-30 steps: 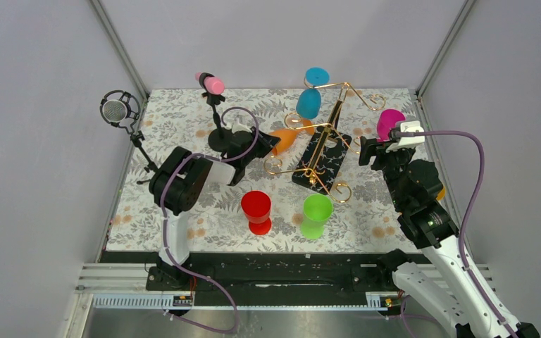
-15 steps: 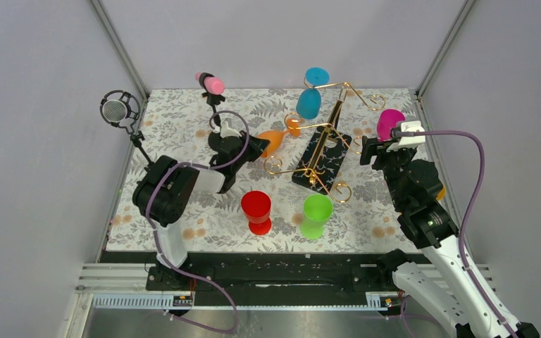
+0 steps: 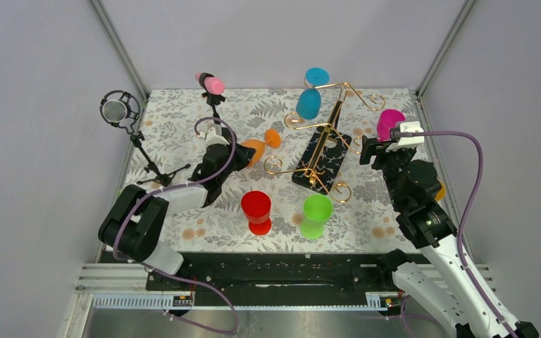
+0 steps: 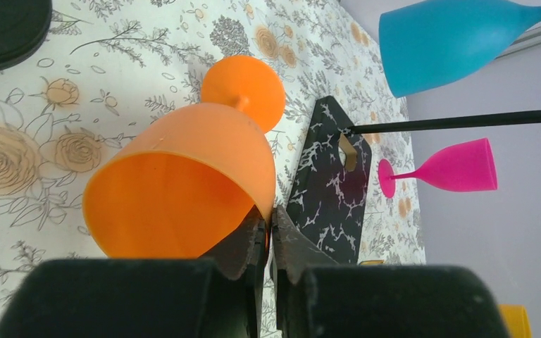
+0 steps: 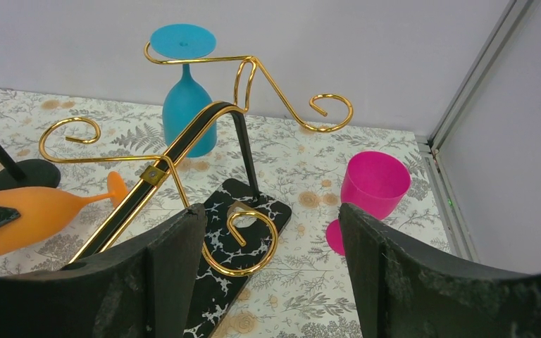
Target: Place the wine glass upside down on the wine glass rack
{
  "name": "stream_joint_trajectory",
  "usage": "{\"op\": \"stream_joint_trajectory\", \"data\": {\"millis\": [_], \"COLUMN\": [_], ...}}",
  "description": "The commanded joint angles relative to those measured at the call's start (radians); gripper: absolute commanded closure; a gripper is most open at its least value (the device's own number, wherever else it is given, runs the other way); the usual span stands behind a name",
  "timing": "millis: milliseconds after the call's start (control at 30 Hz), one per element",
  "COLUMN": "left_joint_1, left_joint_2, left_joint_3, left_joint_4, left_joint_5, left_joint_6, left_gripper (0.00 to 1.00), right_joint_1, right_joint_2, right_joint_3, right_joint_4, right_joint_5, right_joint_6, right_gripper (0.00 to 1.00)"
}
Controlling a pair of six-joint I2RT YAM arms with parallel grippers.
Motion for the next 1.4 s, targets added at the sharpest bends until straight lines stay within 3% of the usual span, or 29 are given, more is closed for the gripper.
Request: {"op": "stream_joint_trajectory", "data": {"millis": [0,333,633,1067,1233,1367], "left_joint_1": [0.005,-0.017,-0.017,-0.017,-0.018,-0.018], "left_joint_2": [-0.081,-0.333,-0.605,-0.856,-0.871,-0.872], "left_joint_3": [-0.001,0.093,0.085,0.240,0.312,0.406], "left_joint_4": [-0.118,-0.455,-0.627,-0.928,-1.013,-1.074], "left_joint_5": [-0.034,-0.127,-0.139,-0.106,-0.067,0.003], "left_joint_6": [0.050,0.130,0.143,0.145,0.168,0.196], "left_gripper": [1.00,1.00,1.00,1.00,1.00,1.00], "right_joint_1": [-0.002,-0.003,-0.002,-0.002,-0.002,-0.002], "right_joint_2": [-0.004,-0.024,-0.049,0.137,0.239,0.312], "right_joint_3": [0.001,0.005,0.048,0.488,0.658,0.735], "right_joint_4": [0.049,0.014,-0.061,-0.512,-0.655,-0.717], "right_joint_5": [0.032,0.035,-0.015,-0.226,-0.486,-0.565], "right_joint_6": [0.000,0.036,0.094,0.264,0.260,0.316], "right_gripper": [0.23,0.24,0.25,0.22,0.22,0.23]}}
